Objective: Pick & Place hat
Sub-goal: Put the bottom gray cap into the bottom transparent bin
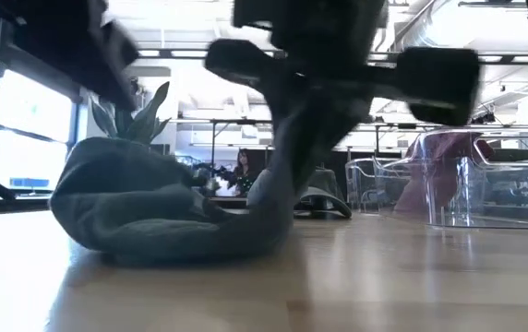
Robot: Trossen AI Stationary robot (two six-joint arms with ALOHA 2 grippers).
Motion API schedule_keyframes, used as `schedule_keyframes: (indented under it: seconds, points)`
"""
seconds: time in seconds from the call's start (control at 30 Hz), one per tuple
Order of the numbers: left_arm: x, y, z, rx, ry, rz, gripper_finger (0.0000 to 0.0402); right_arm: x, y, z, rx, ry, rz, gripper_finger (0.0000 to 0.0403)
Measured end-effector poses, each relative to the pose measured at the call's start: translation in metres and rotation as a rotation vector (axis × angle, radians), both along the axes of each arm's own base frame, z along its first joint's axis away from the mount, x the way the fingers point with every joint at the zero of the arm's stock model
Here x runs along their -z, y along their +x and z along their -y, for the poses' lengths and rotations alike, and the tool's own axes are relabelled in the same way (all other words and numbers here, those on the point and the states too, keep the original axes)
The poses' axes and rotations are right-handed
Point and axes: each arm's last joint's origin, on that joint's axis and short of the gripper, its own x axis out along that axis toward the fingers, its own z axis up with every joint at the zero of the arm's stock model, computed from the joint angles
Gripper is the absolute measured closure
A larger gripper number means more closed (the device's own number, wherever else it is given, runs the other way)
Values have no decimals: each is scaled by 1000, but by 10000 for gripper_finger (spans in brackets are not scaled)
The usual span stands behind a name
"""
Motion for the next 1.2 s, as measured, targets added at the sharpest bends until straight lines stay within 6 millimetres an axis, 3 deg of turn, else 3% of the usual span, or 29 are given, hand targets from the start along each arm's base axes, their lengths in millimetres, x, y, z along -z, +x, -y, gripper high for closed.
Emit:
schedule_keyframes:
  seconds: [0.17,0.23,0.33,0.43,0.53,0.7,0.87,1.03,1.2]
  points:
    - [-2,27,12,223,-10,181,402,14,-27,-7,29,-25,30,389]
    - [8,40,12,276,-48,189,402,15,-39,-10,36,-21,65,394]
    - [33,54,-1,267,-68,98,402,13,-57,-11,70,-6,125,385]
    - [47,68,-12,212,-80,51,402,0,-72,-10,89,46,195,388]
    - [53,69,-26,118,-101,-79,402,-8,-87,-7,98,80,244,395]
    - [51,61,-40,-47,-80,-335,402,-19,-108,-3,115,86,320,386]
    - [30,57,-28,-71,-15,-414,402,-15,-113,-2,116,106,332,395]
    - [8,65,-8,6,67,-289,402,-7,-115,-1,108,121,330,383]
    - [-2,81,-5,64,94,-111,402,-3,-117,1,107,123,331,393]
